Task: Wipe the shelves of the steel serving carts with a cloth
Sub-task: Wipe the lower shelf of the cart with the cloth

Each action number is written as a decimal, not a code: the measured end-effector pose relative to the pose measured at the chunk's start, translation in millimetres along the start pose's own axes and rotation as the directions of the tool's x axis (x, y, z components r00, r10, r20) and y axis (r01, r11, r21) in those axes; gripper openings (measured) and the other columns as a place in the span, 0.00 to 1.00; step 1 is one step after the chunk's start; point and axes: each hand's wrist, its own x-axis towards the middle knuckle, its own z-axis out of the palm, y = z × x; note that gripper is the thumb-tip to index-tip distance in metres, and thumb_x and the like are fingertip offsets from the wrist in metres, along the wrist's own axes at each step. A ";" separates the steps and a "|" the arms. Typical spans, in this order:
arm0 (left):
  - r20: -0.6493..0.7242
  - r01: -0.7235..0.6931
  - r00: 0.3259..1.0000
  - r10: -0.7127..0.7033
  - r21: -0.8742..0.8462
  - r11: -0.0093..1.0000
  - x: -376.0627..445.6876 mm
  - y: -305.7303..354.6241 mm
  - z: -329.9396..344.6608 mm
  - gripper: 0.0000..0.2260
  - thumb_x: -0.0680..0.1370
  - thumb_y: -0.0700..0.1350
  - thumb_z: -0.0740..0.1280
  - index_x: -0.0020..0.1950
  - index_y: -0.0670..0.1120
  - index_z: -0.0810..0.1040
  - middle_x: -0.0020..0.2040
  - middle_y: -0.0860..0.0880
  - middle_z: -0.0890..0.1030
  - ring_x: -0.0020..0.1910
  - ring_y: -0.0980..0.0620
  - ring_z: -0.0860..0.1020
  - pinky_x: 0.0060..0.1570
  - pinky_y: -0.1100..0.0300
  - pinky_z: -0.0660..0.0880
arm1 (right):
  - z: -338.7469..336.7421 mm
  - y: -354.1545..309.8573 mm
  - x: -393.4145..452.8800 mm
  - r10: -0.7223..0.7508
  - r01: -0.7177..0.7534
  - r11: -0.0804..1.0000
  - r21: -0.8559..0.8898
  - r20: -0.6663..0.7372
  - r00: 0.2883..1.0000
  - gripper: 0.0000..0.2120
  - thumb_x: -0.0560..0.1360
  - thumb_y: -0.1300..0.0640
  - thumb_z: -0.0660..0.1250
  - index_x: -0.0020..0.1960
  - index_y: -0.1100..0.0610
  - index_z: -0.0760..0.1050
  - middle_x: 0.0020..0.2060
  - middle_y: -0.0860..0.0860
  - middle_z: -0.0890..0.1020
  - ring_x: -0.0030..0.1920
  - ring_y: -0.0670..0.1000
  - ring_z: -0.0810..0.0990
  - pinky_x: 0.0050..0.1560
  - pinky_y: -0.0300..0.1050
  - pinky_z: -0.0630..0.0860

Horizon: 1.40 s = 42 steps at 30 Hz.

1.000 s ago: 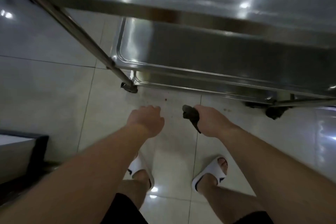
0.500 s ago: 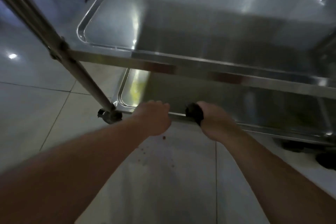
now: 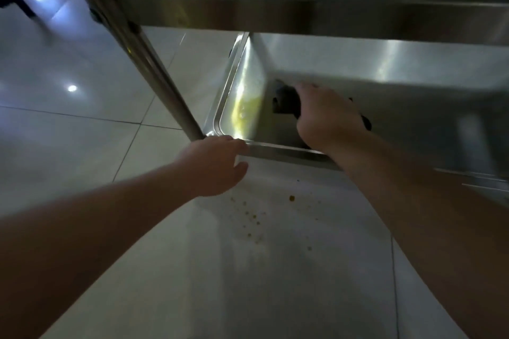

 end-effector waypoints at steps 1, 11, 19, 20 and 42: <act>-0.010 0.024 1.000 -0.024 -0.045 0.999 -3.7 -9.3 4.9 0.19 0.82 0.57 0.63 0.73 0.56 0.76 0.65 0.54 0.79 0.64 0.48 0.79 0.61 0.51 0.77 | 7.0 -8.8 7.7 -0.017 0.017 1.000 -0.006 -0.020 1.000 0.22 0.78 0.64 0.61 0.71 0.53 0.70 0.59 0.58 0.81 0.58 0.63 0.79 0.55 0.56 0.72; -0.009 0.243 0.965 -0.263 -0.351 0.904 -28.5 -93.7 27.4 0.15 0.79 0.63 0.68 0.58 0.55 0.81 0.53 0.57 0.81 0.49 0.57 0.80 0.45 0.56 0.76 | 73.8 -83.5 79.7 -0.075 0.078 0.996 0.038 -0.074 0.994 0.21 0.77 0.62 0.65 0.70 0.56 0.70 0.63 0.56 0.78 0.64 0.60 0.76 0.65 0.56 0.70; -0.333 -0.125 0.850 -0.409 -0.880 0.459 5.2 -83.0 16.9 0.14 0.76 0.58 0.73 0.57 0.55 0.75 0.51 0.56 0.80 0.48 0.63 0.79 0.48 0.66 0.76 | 120.7 -82.2 87.0 -0.394 0.442 0.896 -0.043 0.385 0.835 0.25 0.87 0.52 0.55 0.83 0.48 0.56 0.84 0.53 0.51 0.83 0.59 0.47 0.80 0.68 0.46; -0.326 -0.165 0.838 -0.437 -0.915 0.367 14.4 -78.8 15.5 0.12 0.74 0.58 0.73 0.53 0.55 0.77 0.47 0.54 0.81 0.46 0.60 0.79 0.49 0.64 0.76 | 122.2 -75.3 76.6 -0.392 0.437 0.897 -0.060 0.346 0.853 0.25 0.87 0.51 0.53 0.84 0.48 0.54 0.84 0.52 0.51 0.84 0.58 0.46 0.81 0.65 0.45; -0.305 -0.279 0.820 -0.483 -0.952 0.128 52.9 -73.8 26.9 0.08 0.65 0.45 0.65 0.27 0.48 0.69 0.27 0.45 0.69 0.30 0.45 0.67 0.33 0.55 0.67 | 116.6 -17.8 88.0 -0.531 0.579 0.808 -0.108 0.292 0.795 0.29 0.84 0.39 0.51 0.83 0.42 0.55 0.82 0.39 0.54 0.83 0.43 0.50 0.80 0.46 0.40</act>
